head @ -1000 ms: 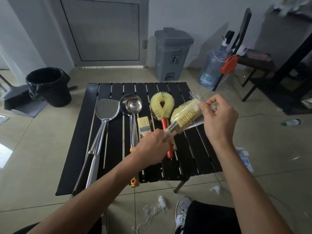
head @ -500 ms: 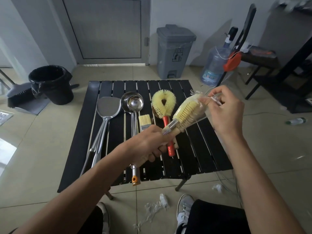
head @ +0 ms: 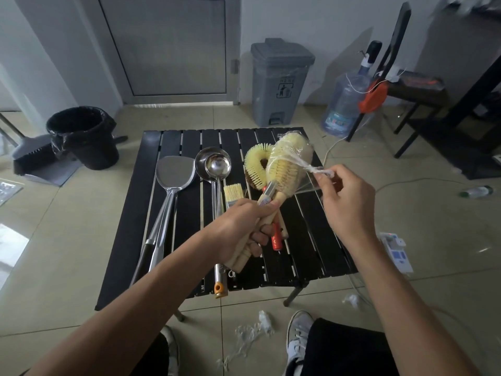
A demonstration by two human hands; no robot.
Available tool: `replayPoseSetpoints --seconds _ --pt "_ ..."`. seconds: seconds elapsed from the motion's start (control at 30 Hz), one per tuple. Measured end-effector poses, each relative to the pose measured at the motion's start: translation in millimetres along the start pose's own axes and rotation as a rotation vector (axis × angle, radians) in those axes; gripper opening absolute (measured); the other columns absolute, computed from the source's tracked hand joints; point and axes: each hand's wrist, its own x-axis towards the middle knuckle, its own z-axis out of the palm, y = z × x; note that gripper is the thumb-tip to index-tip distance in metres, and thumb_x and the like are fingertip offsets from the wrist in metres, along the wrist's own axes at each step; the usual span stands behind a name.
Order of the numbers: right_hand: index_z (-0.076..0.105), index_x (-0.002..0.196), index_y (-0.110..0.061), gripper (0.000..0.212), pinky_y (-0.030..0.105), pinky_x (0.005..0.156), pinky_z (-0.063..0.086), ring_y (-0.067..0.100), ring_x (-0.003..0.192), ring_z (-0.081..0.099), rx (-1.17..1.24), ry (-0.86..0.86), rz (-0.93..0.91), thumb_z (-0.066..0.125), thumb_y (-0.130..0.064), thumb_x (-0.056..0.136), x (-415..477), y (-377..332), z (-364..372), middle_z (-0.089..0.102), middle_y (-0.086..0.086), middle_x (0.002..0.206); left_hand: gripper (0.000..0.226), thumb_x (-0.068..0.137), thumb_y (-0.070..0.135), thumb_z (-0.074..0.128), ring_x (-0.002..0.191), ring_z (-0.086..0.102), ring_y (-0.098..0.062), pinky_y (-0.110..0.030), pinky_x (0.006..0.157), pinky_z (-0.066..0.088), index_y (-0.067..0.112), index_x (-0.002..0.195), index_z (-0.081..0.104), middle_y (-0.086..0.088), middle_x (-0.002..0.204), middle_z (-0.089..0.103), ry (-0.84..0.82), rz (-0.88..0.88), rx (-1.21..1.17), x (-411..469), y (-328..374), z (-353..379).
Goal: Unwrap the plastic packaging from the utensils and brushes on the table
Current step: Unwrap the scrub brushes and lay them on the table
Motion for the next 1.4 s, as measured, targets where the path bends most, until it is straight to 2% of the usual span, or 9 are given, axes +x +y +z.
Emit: replayPoseSetpoints --seconds 0.1,0.2,0.37,0.5,0.7,1.03,1.17,1.3,1.4 --pt "0.066 0.090 -0.019 0.015 0.015 0.046 0.042 0.007 0.047 0.059 0.236 0.020 0.127 0.059 -0.018 0.104 0.4 -0.4 1.0 0.073 -0.007 0.079 0.029 0.103 0.041 0.061 0.048 0.044 -0.007 -0.019 0.044 0.041 0.014 0.092 0.058 0.003 0.067 0.053 -0.066 -0.016 -0.058 1.4 -2.2 -0.2" --pt "0.070 0.097 -0.014 0.013 0.020 0.040 0.041 0.012 0.048 0.064 0.563 0.029 0.333 0.059 -0.011 0.103 4.4 -3.7 1.3 0.079 0.001 0.084 0.028 0.102 0.041 0.062 0.049 0.044 -0.007 -0.019 0.044 0.041 0.015 0.093 0.059 0.003 0.068 0.053 -0.089 -0.019 -0.097 3.6 -3.3 -0.7" --pt "0.070 0.094 -0.005 0.015 0.022 0.057 0.059 0.019 0.066 0.076 0.947 -0.023 0.525 0.058 -0.002 0.103 8.6 -3.0 -1.2 0.071 0.002 0.068 0.029 0.101 0.042 0.063 0.049 0.044 -0.006 -0.020 0.043 0.041 0.014 0.093 0.061 0.003 0.068 0.052 -0.104 -0.004 -0.124 7.7 -0.6 -6.0" --pt "0.071 0.092 -0.008 0.016 0.024 0.063 0.060 0.020 0.068 0.074 0.811 -0.106 0.447 0.059 -0.004 0.103 10.7 7.5 -6.0 0.070 0.002 0.071 0.029 0.099 0.042 0.063 0.048 0.045 -0.006 -0.020 0.043 0.043 0.014 0.089 0.065 0.004 0.067 0.052 -0.161 -0.011 -0.144 7.5 0.9 -10.3" --pt "0.074 0.092 -0.018 0.016 0.029 0.066 0.061 0.017 0.067 0.074 0.490 -0.040 0.283 0.063 -0.011 0.101 18.2 21.7 -10.4 0.074 0.000 0.076 0.031 0.104 0.042 0.057 0.049 0.043 -0.005 -0.018 0.044 0.042 0.015 0.092 0.060 0.005 0.067 0.047 -0.304 -0.040 -0.143 7.0 -2.1 -8.1" --pt "0.073 0.083 -0.022 0.029 0.029 0.064 0.061 0.017 0.062 0.072 0.483 0.051 0.325 0.060 -0.002 0.100 27.5 38.2 -17.6 0.074 0.001 0.071 0.038 0.105 0.043 0.049 0.047 0.042 -0.001 -0.014 0.043 0.037 0.014 0.087 0.067 0.007 0.065 0.045 -0.391 -0.086 -0.065 4.3 0.6 -7.3" --pt "0.074 0.086 -0.020 0.024 0.033 0.061 0.059 0.012 0.058 0.066 0.492 0.064 0.375 0.062 -0.004 0.100 27.7 35.8 -18.9 0.070 -0.002 0.068 0.039 0.106 0.043 0.048 0.046 0.043 -0.001 -0.014 0.043 0.038 0.014 0.087 0.067 0.007 0.065 0.045 -0.372 -0.109 -0.047 3.5 1.4 -8.2" --pt "0.069 0.093 -0.011 0.014 0.026 0.043 0.039 0.013 0.054 0.052 0.565 -0.151 0.279 0.057 -0.007 0.098 24.4 26.3 -27.0 0.062 0.005 0.069 0.032 0.102 0.043 0.057 0.044 0.044 -0.003 -0.016 0.041 0.042 0.013 0.090 0.060 0.005 0.064 0.046 -0.298 -0.123 -0.064 0.7 2.7 -11.8" --pt "0.066 0.103 -0.016 0.018 0.028 0.044 0.039 0.020 0.056 0.052 0.571 -0.305 0.176 0.056 -0.008 0.091 19.7 21.7 -35.8 0.061 0.015 0.071 0.033 0.102 0.043 0.058 0.044 0.044 -0.004 -0.017 0.041 0.042 0.013 0.089 0.063 0.005 0.065 0.048 -0.256 -0.147 -0.073 0.4 2.0 -10.3"
